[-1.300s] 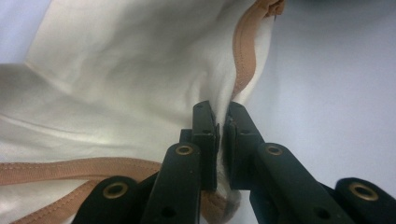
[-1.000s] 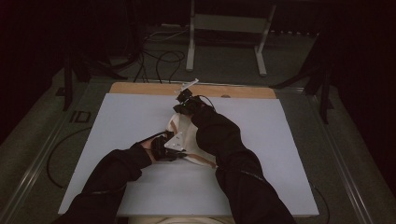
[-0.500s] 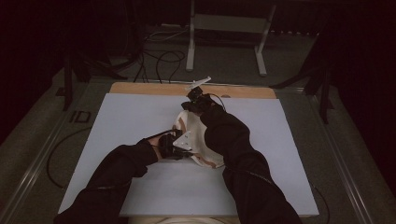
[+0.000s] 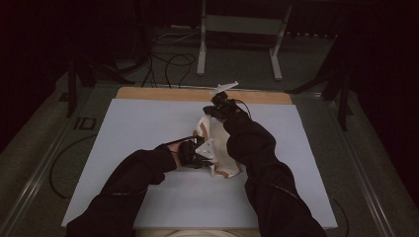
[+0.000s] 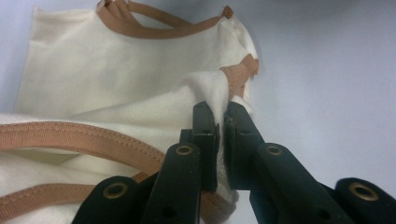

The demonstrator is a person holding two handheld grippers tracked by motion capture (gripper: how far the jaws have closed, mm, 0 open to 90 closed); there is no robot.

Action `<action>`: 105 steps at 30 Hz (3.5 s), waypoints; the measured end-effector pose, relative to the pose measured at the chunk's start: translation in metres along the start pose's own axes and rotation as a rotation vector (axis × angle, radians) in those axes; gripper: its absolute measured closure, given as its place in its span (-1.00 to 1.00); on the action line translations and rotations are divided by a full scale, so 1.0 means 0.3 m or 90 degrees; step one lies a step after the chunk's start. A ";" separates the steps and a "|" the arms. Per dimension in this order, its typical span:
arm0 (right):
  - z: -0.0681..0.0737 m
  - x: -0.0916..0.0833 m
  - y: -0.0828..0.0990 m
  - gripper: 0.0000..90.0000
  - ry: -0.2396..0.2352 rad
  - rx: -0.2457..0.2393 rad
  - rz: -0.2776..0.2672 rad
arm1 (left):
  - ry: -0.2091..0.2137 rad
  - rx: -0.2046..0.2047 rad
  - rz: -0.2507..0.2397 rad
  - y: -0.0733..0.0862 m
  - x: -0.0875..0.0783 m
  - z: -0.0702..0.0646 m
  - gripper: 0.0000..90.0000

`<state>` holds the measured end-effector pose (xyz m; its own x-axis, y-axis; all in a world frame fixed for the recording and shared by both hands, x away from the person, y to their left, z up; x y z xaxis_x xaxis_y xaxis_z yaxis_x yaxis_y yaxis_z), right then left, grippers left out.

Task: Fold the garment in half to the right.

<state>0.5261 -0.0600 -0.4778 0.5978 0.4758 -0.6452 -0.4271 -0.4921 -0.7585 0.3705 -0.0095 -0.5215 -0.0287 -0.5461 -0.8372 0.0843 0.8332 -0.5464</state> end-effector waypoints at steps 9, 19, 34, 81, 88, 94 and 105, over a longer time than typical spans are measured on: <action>-0.063 -0.040 0.043 0.96 0.007 0.015 -0.009 | 0.011 0.003 0.017 -0.034 0.027 0.010 0.90; -0.119 -0.064 0.090 0.96 0.009 0.030 -0.020 | 0.030 -0.001 0.026 -0.081 0.072 0.024 0.89; -0.194 -0.082 0.171 0.95 0.022 0.048 -0.025 | 0.048 -0.013 0.036 -0.119 0.148 0.039 0.89; -0.282 -0.098 0.292 -0.21 0.054 0.104 0.013 | 0.025 -0.097 -0.040 -0.165 0.114 0.047 -0.89; -0.288 -0.115 0.312 -0.20 0.064 0.107 0.023 | 0.023 -0.120 -0.045 -0.095 0.074 0.034 -1.00; -0.294 -0.102 0.348 -0.16 0.066 0.114 0.038 | 0.016 -0.134 -0.046 -0.045 0.045 0.028 -1.00; -0.311 -0.060 0.458 -0.07 0.071 0.141 0.091 | 0.002 -0.153 -0.059 0.043 -0.020 0.004 -1.00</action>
<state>0.5199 -0.2043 -0.5620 0.5857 0.3242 -0.7429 -0.6432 -0.3718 -0.6694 0.3731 0.0045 -0.5234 -0.0290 -0.6212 -0.7831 -0.1576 0.7764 -0.6102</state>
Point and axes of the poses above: each handheld gripper's, and its own axes: x roughly forward along the jaws, y roughly out of its underside, z roughly to its left, the point moved 8 cm from there along x, roughly forward along the jaws, and after that the axes turned 10 degrees about y, right-handed, at the moved point
